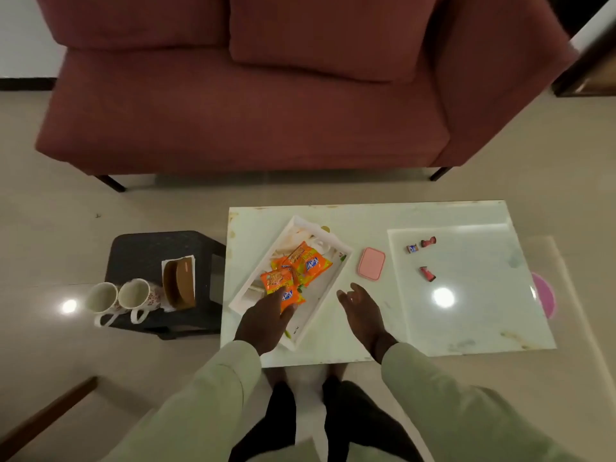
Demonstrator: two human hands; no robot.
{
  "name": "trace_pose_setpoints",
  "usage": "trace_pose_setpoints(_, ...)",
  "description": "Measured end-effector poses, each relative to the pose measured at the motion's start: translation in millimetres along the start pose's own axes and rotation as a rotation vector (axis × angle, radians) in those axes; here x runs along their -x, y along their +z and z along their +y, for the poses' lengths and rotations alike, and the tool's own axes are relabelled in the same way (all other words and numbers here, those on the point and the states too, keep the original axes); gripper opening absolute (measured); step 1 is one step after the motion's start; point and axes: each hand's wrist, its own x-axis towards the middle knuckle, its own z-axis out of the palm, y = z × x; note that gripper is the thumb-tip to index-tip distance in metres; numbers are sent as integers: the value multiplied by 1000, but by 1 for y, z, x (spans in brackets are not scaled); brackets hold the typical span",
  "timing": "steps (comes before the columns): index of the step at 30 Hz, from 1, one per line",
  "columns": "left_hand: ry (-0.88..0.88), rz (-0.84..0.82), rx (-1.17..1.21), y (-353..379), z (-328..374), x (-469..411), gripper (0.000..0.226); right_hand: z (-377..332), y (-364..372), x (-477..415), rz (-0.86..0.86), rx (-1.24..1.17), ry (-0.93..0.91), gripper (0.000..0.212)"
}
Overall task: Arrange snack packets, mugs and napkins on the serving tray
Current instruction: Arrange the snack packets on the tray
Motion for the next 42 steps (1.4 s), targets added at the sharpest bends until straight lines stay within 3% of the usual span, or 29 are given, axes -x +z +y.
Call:
trace_pose_setpoints(3, -103, -63, 320, 7, -17, -38, 48, -7, 21, -20, -40, -535, 279, 37)
trace_pose_setpoints(5, -142, -33, 450, 20, -28, -72, 40, -1, 37, -42, -60, -665, 346, 28)
trace_pose_setpoints(8, -85, 71, 436, 45, -42, -124, 37, 10, 65, -80, -44, -649, 355, 25)
trace_pose_setpoints(12, -3, 271, 410, 76, -59, -189, 37, 28, 107, -140, 19, -626, 340, 58)
trace_pose_setpoints(15, -46, 237, 216, 97, -78, -231, 43, 40, 128, -175, 118, -654, 329, 66)
trace_pose_setpoints(17, -82, 193, 164, 107, -85, -247, 43, 45, 135, -190, 169, -668, 307, 59)
trace_pose_setpoints(21, -52, 249, 179, 114, -82, -248, 37, 50, 130, -207, 206, -589, 169, 5)
trace_pose_setpoints(24, -83, 314, 310, 107, -67, -230, 22, 49, 103, -212, 254, -468, 57, 13)
trace_pose_setpoints(27, -183, 294, 616, 114, -41, -209, 6, 42, 58, -217, 327, -270, -126, 14)
trace_pose_setpoints(31, -332, 180, 932, 153, 4, -197, 22, 24, 6, -241, 337, 237, -345, 20)
trace_pose_setpoints(36, -420, 212, 950, 189, 32, -218, 29, 15, -5, -279, 204, 600, -376, 28)
trace_pose_setpoints(42, -460, 350, 789, 198, 25, -240, 27, 29, 9, -315, 134, 508, -290, 27)
